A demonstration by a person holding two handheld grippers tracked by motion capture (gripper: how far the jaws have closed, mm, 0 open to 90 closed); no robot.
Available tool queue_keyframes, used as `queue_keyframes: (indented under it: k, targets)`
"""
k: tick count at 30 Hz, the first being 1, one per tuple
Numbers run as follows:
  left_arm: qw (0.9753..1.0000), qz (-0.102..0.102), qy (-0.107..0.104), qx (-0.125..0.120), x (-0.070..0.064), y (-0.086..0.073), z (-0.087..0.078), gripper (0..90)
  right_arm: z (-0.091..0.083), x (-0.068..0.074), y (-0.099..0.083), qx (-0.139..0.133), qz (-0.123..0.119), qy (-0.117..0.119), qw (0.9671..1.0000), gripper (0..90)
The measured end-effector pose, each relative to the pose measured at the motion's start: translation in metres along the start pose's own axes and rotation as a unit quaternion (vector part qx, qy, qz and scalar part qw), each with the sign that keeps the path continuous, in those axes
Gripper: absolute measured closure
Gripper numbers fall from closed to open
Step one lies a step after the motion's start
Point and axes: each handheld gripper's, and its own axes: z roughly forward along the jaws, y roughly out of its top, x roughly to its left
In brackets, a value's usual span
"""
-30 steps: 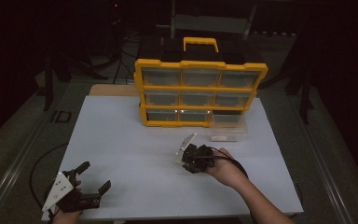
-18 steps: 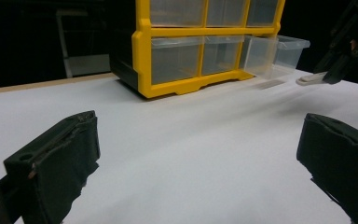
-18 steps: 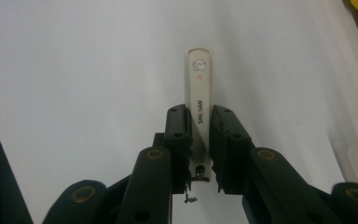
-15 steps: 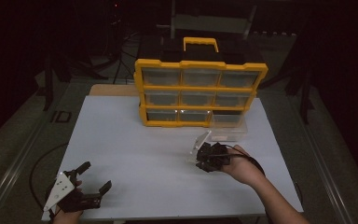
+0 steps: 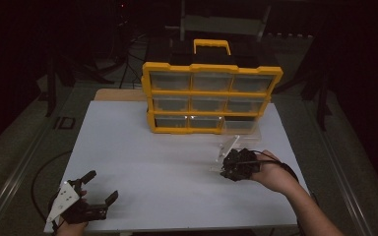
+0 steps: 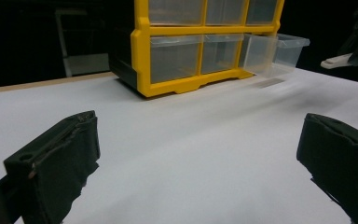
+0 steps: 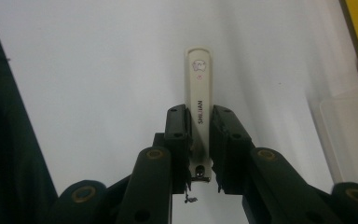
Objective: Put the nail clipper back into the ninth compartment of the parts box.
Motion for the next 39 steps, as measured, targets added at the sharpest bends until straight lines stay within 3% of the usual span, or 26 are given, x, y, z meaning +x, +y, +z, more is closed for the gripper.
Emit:
queue_keyframes:
  k: [11, 26, 39]
  targets:
    - [1.0, 0.0, 0.002, -0.001, 0.0, 0.0, 0.0, 0.3, -0.023, -0.006, -0.006, -0.002, -0.015, -0.001, 0.9999, 77.9]
    - [1.0, 0.0, 0.001, -0.001, 0.0, 0.0, -0.001, 0.3, -0.058, -0.032, -0.011, -0.021, -0.031, -0.025, 0.999, 77.9]
    - [1.0, 0.0, 0.001, 0.0, 0.0, 0.0, 0.0, 0.3, -0.071, -0.051, -0.015, -0.016, -0.039, -0.04, 0.9983, 77.9]
